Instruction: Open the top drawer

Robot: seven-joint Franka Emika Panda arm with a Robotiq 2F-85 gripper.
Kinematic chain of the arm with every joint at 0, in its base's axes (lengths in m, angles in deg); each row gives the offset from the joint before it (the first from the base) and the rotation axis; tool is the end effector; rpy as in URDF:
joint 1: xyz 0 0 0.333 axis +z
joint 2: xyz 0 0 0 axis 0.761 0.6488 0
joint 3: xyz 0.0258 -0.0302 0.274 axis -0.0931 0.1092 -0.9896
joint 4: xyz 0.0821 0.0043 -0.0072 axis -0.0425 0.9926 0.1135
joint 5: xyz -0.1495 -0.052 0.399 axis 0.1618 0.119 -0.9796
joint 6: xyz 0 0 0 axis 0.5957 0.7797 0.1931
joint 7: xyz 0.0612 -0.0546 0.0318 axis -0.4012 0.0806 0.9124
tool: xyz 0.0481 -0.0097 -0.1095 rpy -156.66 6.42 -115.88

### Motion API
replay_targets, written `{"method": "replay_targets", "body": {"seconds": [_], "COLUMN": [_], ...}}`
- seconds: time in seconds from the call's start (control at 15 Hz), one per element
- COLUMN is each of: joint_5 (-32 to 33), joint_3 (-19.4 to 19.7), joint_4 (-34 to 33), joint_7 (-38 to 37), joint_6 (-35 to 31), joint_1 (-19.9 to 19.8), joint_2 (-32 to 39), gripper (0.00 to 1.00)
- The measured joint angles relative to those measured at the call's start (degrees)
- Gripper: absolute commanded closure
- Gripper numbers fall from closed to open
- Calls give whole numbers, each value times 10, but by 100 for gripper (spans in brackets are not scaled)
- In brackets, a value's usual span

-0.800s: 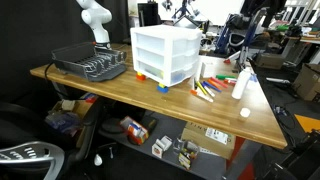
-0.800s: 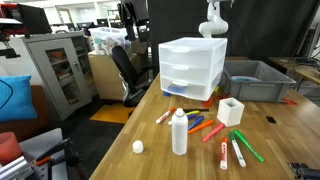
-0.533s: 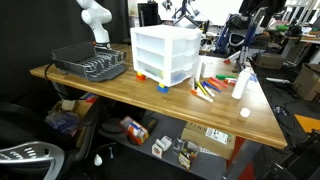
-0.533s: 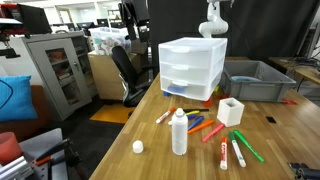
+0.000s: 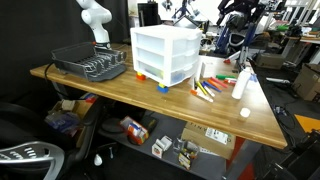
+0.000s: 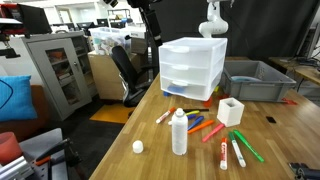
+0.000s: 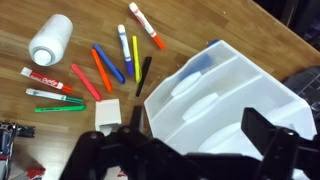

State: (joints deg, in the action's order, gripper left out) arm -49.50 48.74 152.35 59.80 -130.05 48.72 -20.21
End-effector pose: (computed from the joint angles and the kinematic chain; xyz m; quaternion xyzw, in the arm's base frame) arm 0.5403 0.0233 0.3650 -0.9604 0.1911 -0.1835 0.0866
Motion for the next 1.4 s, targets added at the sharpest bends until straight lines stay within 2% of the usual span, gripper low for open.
{"method": "replay_targets", "body": {"seconds": [0.6, 0.73, 0.93, 1.2, 1.4], "joint_5": [0, -5, -61, -154, -241], "joint_3": [0, 3, 3, -2, -13], "joint_4": [0, 0, 2, 16, 37], "joint_7": [-2, -25, -60, -106, -124], "joint_6": [-5, -12, -57, -158, -248], "joint_1": [1, 0, 4, 26, 53], "joint_2": [2, 6, 30, 67, 69], "gripper": [0, 0, 0, 0, 0]}}
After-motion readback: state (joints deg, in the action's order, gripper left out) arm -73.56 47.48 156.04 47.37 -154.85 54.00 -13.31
